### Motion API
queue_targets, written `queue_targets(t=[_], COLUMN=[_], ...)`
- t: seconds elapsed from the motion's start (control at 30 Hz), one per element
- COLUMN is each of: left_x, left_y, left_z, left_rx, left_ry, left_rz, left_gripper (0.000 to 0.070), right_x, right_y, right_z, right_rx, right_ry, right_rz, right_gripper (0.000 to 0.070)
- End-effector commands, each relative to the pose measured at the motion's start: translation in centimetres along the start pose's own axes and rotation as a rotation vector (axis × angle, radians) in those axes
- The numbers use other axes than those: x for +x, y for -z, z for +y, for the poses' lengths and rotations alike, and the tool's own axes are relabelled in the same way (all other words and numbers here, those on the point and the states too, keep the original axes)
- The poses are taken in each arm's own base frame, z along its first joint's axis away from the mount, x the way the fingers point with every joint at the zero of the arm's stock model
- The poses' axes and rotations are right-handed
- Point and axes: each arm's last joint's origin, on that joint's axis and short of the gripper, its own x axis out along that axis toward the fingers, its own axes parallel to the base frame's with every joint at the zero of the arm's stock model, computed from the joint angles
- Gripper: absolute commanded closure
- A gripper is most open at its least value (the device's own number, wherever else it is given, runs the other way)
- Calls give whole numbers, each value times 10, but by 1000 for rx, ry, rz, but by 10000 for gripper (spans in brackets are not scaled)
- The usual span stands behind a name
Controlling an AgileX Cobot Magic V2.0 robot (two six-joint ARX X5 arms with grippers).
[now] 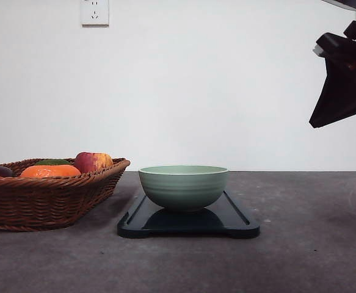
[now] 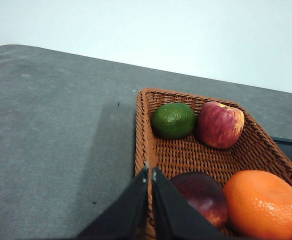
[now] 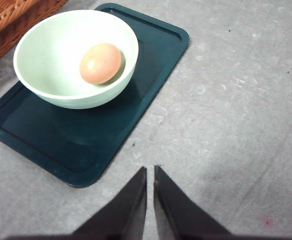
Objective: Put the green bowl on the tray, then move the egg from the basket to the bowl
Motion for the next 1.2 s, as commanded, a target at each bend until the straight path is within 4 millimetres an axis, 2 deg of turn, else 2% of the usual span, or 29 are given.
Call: queue_targets(t=[0.0, 0.3, 0.47, 0.57, 0.7, 1.0, 1.17], left_x=[2, 2, 2, 2, 2, 2, 2], left_y=[5, 5, 5, 5, 5, 5, 5], left_z=[1, 1, 1, 1, 1, 1, 1], left_rx=[-8, -8, -8, -8, -8, -8, -7], left_ry=[0, 0, 0, 0, 0, 0, 0], left_rz=[6, 6, 6, 6, 6, 6, 5], left_gripper=[700, 700, 700, 700, 700, 700, 700], right_x=[1, 0, -7, -15, -24, -30, -33], right_y=[-2, -2, 2, 16, 46, 109, 121], right_z=[1, 0, -10, -19, -30, -39, -39], right_rx=[-7, -25, -39, -14, 20, 109, 136], right_ry=[-4, 2, 54, 111, 205, 348, 386], right_rz=[-6, -11, -63, -148, -287, -439, -457], right_gripper=[685, 685, 685, 685, 685, 685, 685])
